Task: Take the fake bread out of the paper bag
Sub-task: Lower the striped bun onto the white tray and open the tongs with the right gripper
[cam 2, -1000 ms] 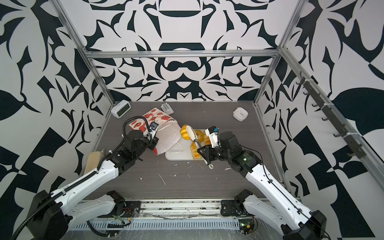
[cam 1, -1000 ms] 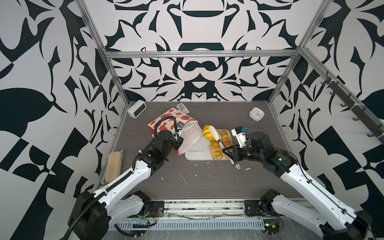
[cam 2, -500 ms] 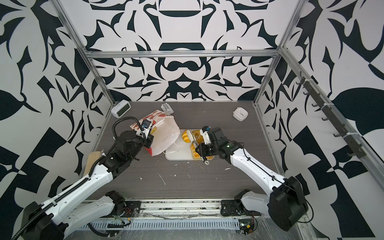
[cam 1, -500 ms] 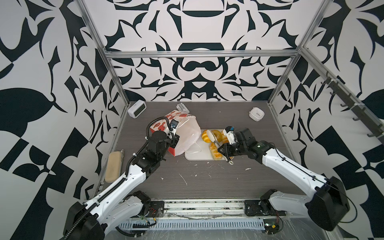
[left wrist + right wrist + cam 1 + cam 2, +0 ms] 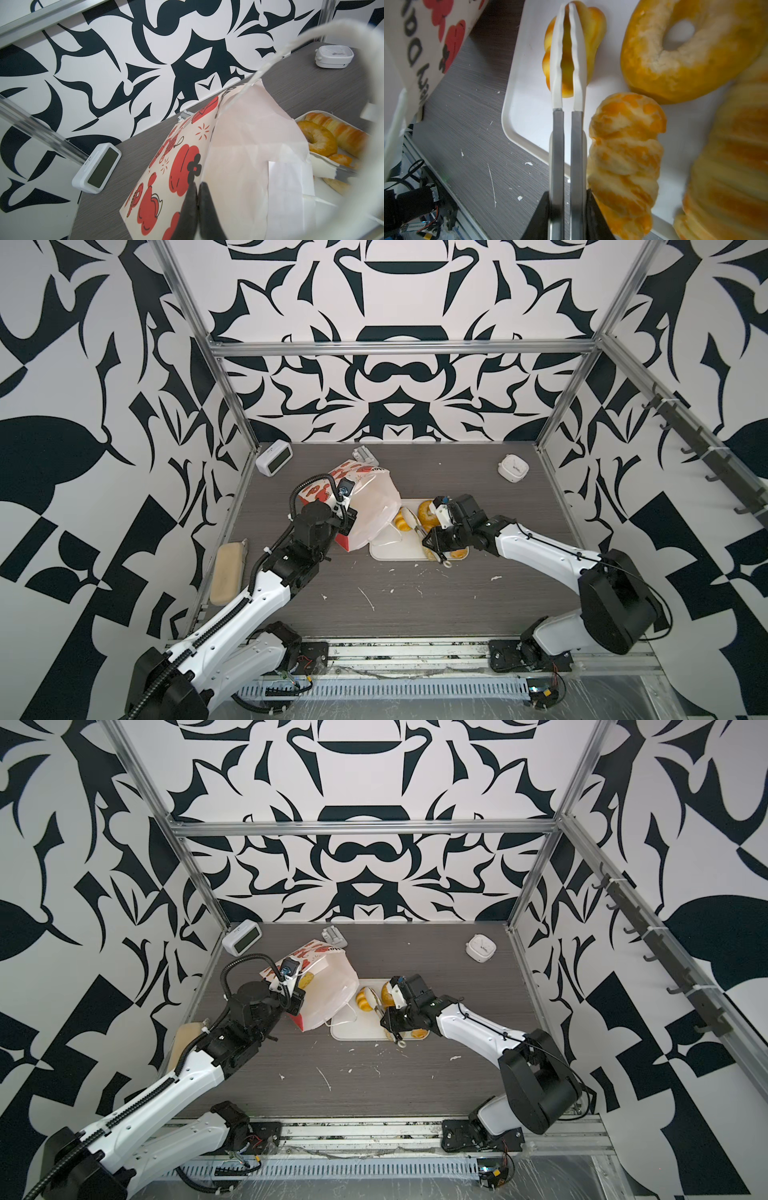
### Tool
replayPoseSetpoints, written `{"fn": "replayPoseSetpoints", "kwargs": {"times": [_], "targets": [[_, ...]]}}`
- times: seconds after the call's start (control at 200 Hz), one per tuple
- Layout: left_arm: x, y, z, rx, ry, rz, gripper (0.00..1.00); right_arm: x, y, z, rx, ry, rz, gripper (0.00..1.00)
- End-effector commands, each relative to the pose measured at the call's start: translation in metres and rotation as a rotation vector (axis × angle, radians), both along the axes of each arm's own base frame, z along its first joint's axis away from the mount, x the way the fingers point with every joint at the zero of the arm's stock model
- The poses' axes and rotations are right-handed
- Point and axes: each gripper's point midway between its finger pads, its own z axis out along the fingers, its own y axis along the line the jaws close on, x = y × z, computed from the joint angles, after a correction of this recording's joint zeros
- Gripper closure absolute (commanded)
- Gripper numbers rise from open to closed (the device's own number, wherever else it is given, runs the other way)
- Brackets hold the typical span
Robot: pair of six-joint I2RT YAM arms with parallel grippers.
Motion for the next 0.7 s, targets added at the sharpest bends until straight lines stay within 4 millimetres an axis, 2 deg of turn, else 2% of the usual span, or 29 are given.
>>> {"fn": "replayPoseSetpoints", "kwargs": {"times": [0.0,0.125,0.355,0.695], "targets": [[0.002,0.002,0.007,-0.025,-0.031,0.013,1.00,0.015,0.013,0.024,0.035,-0.085,0.001,0.93],[0.001,0.004,0.006,-0.022,-0.028,0.016,1.00,0.015,0.006,0.027,0.017,-0.108,-0.026,0.79],[0.001,0.003,0.004,-0.021,-0.022,0.012,1.00,0.013,-0.010,0.038,-0.021,-0.159,-0.073,0.67],[0.000,0.002,0.003,-0.023,-0.014,0.006,1.00,0.012,-0.014,0.042,-0.025,-0.174,-0.081,0.61]]}}
